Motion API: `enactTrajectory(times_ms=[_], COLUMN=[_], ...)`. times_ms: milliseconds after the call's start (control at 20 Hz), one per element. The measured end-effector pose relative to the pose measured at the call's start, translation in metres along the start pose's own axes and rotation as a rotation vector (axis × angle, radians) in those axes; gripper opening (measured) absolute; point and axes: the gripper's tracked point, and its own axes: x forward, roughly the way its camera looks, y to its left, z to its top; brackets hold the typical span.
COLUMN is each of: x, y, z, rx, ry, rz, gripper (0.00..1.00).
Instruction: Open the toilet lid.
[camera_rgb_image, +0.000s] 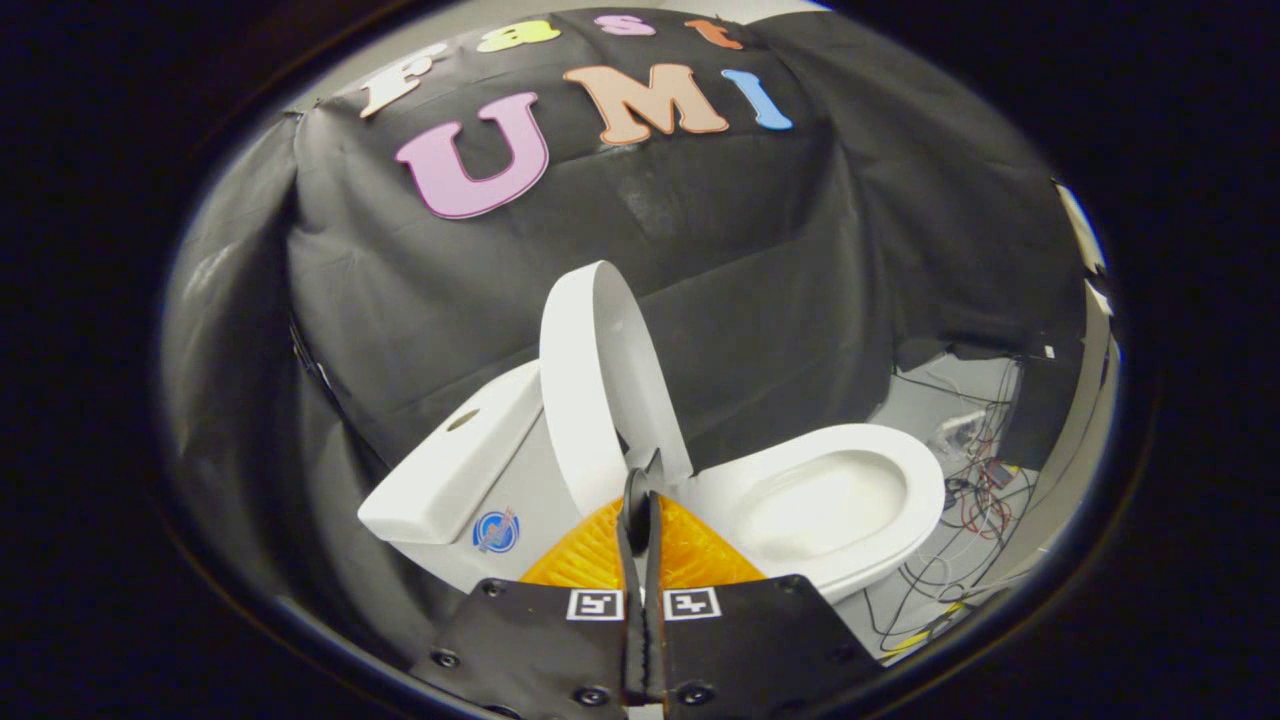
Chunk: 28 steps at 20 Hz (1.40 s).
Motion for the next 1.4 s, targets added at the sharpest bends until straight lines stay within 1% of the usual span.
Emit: enactTrajectory(times_ms=[200,350,600,700,850,1150,1400], x=[0.003,0.004,0.010,0.012,0.012,0.016,0.016], y=[0.022,0.033,0.056,0.065,0.072,0.078,0.083], z=[-0.008,-0.012,-0.021,-0.026,-0.029,-0.033,-0.035], rx=[-0.067,-0.130,-0.157,-0.198,-0.273,-0.271,-0.294], ry=[-0.009,-0.022,-0.019,-0.009,-0.007,-0.015,-0.032], rz=[0.022,0.014,0.038,0.043,0.026,0.014,0.001], gripper=[0.00,0.01,0.01,0.01,0.01,0.01,0.01])
